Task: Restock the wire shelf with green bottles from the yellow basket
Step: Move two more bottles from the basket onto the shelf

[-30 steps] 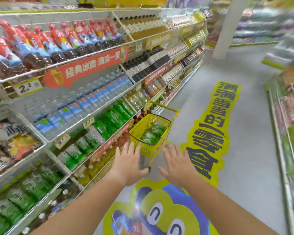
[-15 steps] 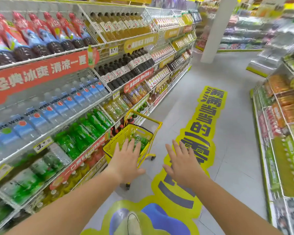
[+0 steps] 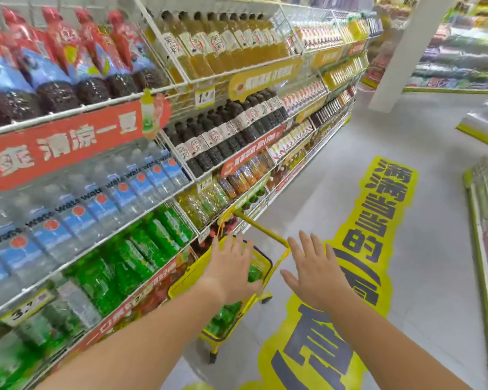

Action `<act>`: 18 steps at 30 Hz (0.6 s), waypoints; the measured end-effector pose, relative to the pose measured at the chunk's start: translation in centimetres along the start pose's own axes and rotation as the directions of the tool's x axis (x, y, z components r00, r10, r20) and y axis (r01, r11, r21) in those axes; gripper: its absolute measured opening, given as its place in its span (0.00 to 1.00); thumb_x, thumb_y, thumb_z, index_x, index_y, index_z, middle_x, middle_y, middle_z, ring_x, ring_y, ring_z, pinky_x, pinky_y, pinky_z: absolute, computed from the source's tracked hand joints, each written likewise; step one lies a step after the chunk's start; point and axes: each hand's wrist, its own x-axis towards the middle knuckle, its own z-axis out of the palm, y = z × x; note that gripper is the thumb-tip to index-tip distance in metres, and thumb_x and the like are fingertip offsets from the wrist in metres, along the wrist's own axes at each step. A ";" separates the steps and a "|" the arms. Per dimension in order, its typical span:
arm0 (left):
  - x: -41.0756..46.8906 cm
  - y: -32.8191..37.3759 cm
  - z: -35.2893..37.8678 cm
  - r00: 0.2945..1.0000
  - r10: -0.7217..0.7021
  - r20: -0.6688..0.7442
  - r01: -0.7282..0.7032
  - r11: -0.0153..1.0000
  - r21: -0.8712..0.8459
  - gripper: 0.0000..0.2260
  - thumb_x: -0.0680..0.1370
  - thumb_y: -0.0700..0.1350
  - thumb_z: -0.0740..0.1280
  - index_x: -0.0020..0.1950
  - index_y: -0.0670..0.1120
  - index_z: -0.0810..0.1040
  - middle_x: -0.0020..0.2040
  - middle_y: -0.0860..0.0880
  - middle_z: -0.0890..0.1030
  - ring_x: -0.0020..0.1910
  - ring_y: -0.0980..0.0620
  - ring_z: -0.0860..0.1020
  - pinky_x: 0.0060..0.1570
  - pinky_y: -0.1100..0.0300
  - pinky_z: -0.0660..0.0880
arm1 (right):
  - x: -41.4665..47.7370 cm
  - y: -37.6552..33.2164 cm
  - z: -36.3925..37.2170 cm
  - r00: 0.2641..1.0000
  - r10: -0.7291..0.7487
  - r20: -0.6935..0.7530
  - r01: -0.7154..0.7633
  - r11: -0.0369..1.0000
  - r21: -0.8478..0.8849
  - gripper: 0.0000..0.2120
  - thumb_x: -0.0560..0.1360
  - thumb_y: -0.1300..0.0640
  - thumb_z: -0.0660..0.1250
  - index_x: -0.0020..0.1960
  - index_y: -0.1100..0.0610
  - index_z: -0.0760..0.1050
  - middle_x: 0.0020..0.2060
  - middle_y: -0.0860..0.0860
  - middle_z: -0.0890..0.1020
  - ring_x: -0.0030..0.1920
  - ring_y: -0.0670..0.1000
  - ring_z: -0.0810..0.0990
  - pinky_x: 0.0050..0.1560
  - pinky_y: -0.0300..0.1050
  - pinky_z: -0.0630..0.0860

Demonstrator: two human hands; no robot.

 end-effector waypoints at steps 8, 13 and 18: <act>7.7 -4.4 2.3 0.986 -0.156 0.064 0.159 0.987 -0.035 0.44 0.76 0.71 0.53 0.83 0.46 0.42 0.83 0.40 0.45 0.81 0.37 0.45 0.75 0.32 0.47 | 12.2 0.7 2.7 0.984 -0.162 0.072 0.162 0.987 0.009 0.36 0.73 0.36 0.52 0.70 0.59 0.72 0.68 0.63 0.73 0.67 0.67 0.72 0.60 0.68 0.71; 10.6 -6.6 4.3 0.934 -0.338 0.117 0.349 0.933 -0.089 0.46 0.77 0.72 0.51 0.82 0.45 0.38 0.83 0.40 0.44 0.81 0.38 0.46 0.76 0.33 0.49 | 20.4 0.3 5.0 0.931 -0.344 0.124 0.343 0.939 0.027 0.36 0.74 0.36 0.52 0.69 0.60 0.74 0.65 0.64 0.75 0.63 0.68 0.75 0.57 0.67 0.74; 13.1 -7.6 6.1 0.818 -0.529 0.225 0.566 0.809 -0.158 0.47 0.76 0.72 0.52 0.82 0.45 0.36 0.82 0.41 0.39 0.81 0.39 0.44 0.77 0.35 0.48 | 27.5 -0.4 8.4 0.816 -0.545 0.192 0.547 0.836 0.044 0.37 0.74 0.36 0.51 0.72 0.60 0.69 0.69 0.65 0.72 0.67 0.68 0.72 0.61 0.66 0.72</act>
